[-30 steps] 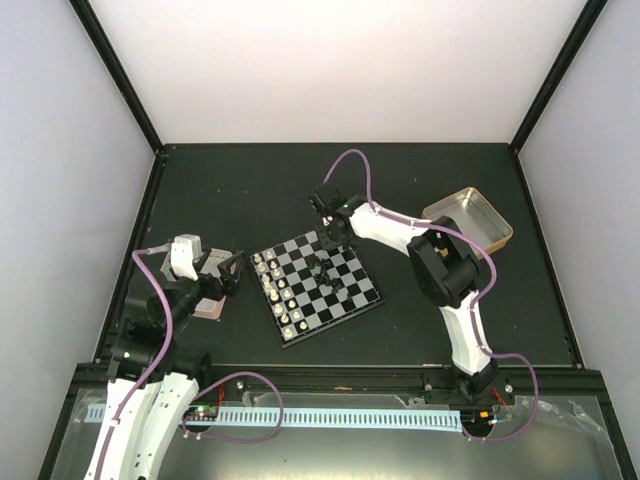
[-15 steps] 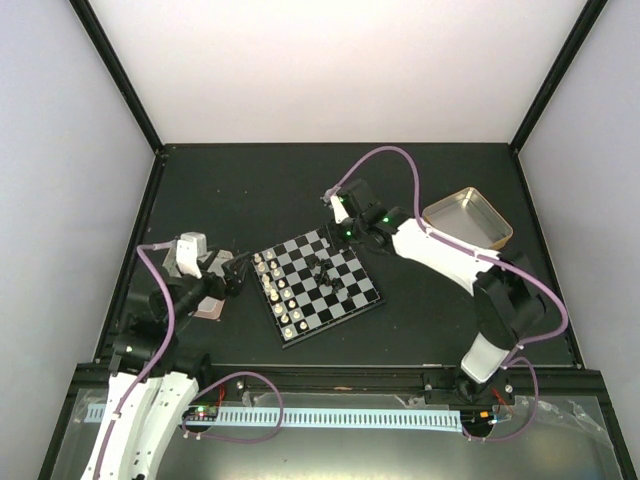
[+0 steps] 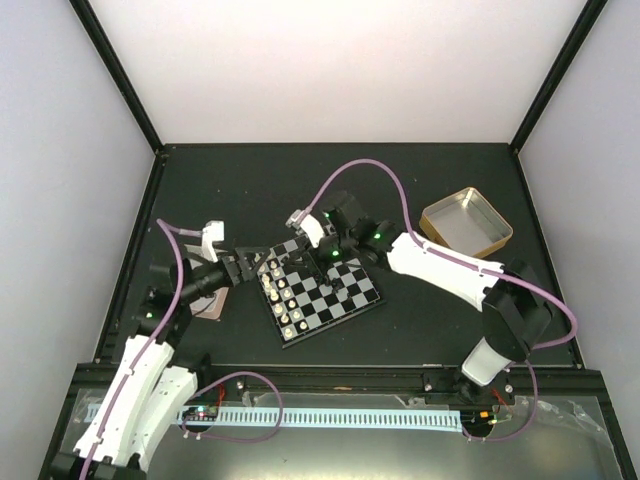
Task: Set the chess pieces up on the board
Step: Place the chess piece on the chessboard.
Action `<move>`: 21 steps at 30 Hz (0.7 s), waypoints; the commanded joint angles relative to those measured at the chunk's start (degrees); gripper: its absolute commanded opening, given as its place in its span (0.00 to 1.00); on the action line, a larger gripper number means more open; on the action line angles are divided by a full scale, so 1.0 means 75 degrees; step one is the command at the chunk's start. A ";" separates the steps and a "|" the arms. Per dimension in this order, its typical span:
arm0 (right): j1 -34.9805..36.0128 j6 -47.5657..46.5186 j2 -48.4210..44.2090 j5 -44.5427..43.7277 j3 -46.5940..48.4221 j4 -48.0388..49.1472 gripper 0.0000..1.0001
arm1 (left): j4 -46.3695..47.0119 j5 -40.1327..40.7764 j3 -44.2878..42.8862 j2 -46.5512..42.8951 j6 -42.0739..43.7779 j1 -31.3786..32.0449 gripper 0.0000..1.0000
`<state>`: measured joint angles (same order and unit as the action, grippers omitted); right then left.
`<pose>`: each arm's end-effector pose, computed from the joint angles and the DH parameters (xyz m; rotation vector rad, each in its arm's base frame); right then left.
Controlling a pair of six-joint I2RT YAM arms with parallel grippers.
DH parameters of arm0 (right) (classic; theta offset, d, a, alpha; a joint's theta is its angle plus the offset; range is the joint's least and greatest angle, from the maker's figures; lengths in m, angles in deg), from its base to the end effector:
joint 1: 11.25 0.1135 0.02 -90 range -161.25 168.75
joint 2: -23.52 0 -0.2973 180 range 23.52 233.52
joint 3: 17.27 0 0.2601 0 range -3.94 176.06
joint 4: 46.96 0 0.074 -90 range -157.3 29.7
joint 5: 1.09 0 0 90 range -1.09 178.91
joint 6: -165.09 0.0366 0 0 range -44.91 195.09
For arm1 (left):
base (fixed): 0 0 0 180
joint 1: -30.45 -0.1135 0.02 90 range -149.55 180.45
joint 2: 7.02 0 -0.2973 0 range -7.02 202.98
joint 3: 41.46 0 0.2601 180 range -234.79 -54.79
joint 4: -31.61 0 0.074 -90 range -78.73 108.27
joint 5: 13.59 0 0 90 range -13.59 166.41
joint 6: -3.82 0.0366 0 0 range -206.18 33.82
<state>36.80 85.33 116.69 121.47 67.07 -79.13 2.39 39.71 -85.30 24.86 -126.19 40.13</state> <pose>0.2344 0.2903 0.3016 -1.0849 2.1774 1.1503 0.1153 -0.0419 0.2938 -0.0498 1.9857 -1.1779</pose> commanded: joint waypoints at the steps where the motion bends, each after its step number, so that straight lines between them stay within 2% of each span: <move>1: 0.0302 -0.0457 -0.0008 0.0470 0.0133 0.0182 0.05 | 0.0472 -0.0812 0.0092 0.0517 -0.1087 0.0013 0.75; 8: 0.0460 -0.0378 0.0106 0.0558 0.0235 0.0333 0.05 | 0.1120 -0.1199 0.0489 0.1011 -0.1703 0.0070 0.53; 12: 0.0491 -0.0346 0.0139 0.0498 0.0242 0.0401 0.05 | 0.1552 -0.1450 0.0710 0.1123 -0.2078 0.0110 0.51; 17: 0.0524 -0.0302 0.0222 0.0363 0.0316 0.0411 0.05 | 0.2088 -0.1762 0.0899 0.1263 -0.2423 0.0195 0.54; 21: 0.0530 -0.0175 0.0292 0.0259 0.0364 0.0516 0.05 | 0.2360 -0.1911 0.0981 0.1378 -0.2632 0.0287 0.46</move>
<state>40.38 83.12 117.65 124.11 68.03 -77.58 15.20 28.36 -78.41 34.52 -143.02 41.48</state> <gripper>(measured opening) 0.085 0.494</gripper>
